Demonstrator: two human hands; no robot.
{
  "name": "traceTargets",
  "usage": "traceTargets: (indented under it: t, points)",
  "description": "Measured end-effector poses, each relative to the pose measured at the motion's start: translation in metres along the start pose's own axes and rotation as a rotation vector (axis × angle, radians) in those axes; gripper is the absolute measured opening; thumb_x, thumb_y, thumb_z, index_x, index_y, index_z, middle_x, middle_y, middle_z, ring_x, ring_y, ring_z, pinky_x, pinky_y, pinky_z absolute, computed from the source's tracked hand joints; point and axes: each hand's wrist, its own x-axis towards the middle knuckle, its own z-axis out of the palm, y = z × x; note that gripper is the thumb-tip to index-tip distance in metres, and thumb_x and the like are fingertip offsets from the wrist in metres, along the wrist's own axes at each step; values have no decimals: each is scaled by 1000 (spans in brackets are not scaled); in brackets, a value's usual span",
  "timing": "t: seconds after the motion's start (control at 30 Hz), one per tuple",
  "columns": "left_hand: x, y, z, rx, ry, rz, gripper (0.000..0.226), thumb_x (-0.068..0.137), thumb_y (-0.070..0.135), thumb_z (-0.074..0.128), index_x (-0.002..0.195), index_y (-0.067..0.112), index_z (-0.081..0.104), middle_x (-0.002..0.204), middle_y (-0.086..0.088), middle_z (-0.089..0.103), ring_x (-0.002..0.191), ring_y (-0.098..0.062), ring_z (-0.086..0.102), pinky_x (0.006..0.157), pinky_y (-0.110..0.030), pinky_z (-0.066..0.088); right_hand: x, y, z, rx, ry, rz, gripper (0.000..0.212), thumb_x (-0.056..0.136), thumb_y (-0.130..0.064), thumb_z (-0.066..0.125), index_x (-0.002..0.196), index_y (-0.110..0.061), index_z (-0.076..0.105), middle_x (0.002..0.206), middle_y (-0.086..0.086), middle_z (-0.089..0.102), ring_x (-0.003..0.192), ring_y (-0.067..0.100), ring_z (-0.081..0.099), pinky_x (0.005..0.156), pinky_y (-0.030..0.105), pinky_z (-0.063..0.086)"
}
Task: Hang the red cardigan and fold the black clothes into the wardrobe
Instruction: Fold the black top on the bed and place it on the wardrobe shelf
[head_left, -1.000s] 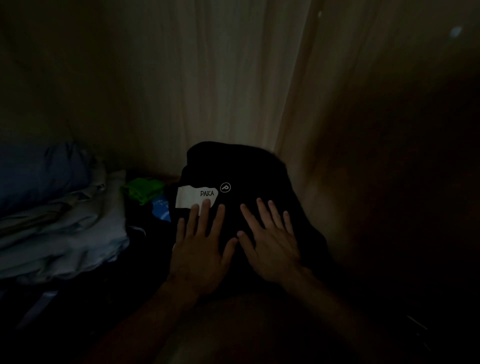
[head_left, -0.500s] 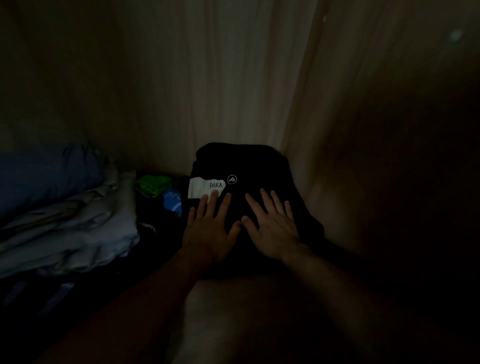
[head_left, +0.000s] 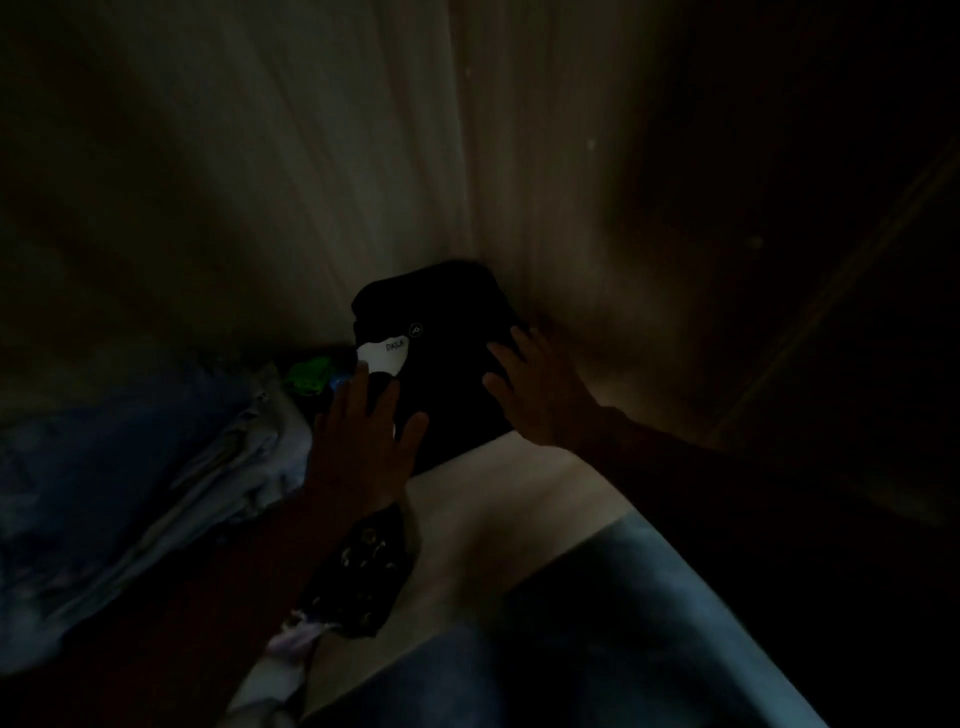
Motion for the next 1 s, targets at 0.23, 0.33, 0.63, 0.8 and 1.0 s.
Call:
traceTargets:
  t: [0.23,0.33,0.63,0.8,1.0]
  points:
    - [-81,42,-139,-41,23,33,75,91,60,27,149,16,40,159,-20,25,146,-39,22,119,-49,21,-86,-60,-125,-74,-90,10,54,106,-43,28,155,-22,22,164,9,14,151,33,9,118,54,21]
    - [-118,59,-184,-164,-24,-12,67,98,58,35,154,20,32,165,-14,11,150,-33,13,122,-44,18,-120,-81,-173,-51,-128,84,58,104,-49,25,156,-23,16,164,9,14,151,31,9,119,54,17]
    - [-231,124,-282,-199,-106,-166,65,99,61,30,156,40,9,167,1,-3,152,-29,3,122,-50,14,-231,-129,-292,-36,-131,15,60,103,-50,31,155,-24,20,157,8,30,147,33,19,116,55,24]
    - [-307,164,-363,-209,-141,-218,66,95,68,24,154,45,8,167,4,-2,153,-27,4,121,-51,17,-313,-158,-376,-68,-172,-13,58,103,-51,31,154,-27,21,160,7,24,149,29,13,118,53,21]
    - [-378,184,-462,-265,-57,-239,95,70,83,4,155,42,16,167,3,6,152,-26,7,121,-51,18,-400,-213,-465,-60,-133,-57,58,102,-52,32,154,-29,21,163,5,19,151,29,9,118,54,21]
